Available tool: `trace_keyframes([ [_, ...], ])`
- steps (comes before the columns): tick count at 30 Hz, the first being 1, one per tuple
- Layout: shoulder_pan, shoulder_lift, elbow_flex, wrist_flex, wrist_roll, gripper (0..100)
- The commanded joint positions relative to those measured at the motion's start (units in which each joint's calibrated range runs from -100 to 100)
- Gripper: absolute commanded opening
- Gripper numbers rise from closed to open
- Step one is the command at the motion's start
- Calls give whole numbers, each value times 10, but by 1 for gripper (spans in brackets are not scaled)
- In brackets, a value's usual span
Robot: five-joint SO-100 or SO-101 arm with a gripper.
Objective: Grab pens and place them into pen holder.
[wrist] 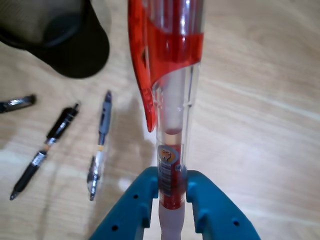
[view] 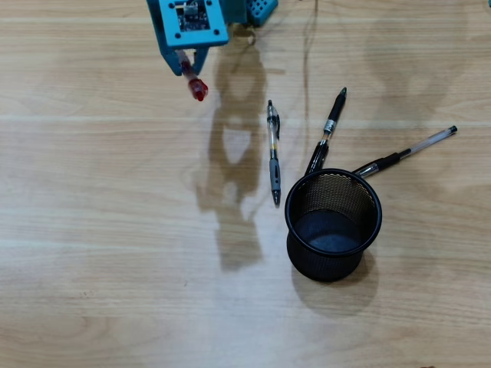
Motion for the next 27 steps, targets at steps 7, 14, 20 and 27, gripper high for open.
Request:
trace_keyframes([
  [7, -161, -29, -11, -256, -106, 2],
  [14, -224, 40, -17, -479, -117, 2],
  [20, -246, 110, -10, -625, -117, 2],
  [27, -246, 176, -8, -692, -117, 2],
])
